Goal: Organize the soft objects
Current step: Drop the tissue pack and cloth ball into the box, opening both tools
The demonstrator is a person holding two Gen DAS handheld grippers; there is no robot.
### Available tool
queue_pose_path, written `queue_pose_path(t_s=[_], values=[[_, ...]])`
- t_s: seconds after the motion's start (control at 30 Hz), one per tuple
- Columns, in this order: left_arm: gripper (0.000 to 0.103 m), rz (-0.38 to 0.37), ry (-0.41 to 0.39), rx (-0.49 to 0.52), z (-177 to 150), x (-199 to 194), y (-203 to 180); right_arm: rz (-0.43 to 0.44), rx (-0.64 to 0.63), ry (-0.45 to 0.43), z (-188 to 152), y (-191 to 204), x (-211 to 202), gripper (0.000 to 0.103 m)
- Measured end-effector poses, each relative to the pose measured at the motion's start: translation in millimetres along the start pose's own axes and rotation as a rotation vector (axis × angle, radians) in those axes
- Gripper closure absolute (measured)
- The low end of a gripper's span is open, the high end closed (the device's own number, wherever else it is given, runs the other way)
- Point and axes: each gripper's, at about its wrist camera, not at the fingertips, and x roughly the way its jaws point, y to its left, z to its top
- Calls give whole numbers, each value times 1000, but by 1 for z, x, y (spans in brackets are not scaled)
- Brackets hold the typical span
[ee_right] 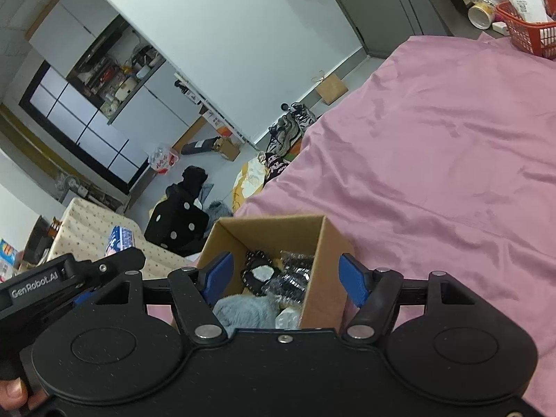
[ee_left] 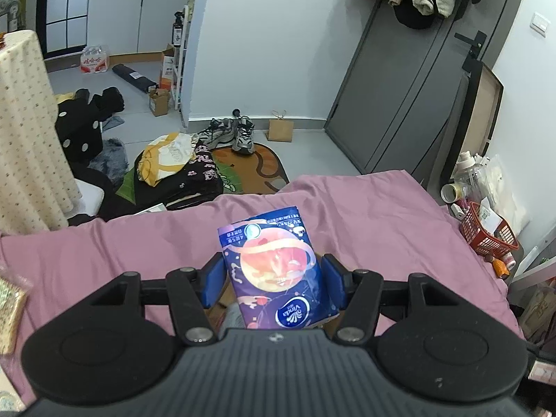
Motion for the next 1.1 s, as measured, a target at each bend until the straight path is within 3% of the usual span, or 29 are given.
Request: queue_pose_path(t_s=[0.1,0.27,0.43,0.6,0.67,0.9,1.1], values=[[44,3,3,7,6,10,-9,-13,27,3,4,-10,4,36],[35,33,9,48,10,23,-21,-6,41,4,7,-15,8,36],[33,62,32,29,7,24,-12,15,39,9,8,-13,6,36],[31,101,31,19,3,10,3,12,0,28,3,-1,7,35],[25,112,37,27,1,4,8,3,-24,36,0,3,6,33],[24,103,43,75,-8,-26,22,-95,-48,3,-13,25,-17,20],[15,69,63,87,-10,-49,37,-137,-54,-30,-27,48,-42,15]])
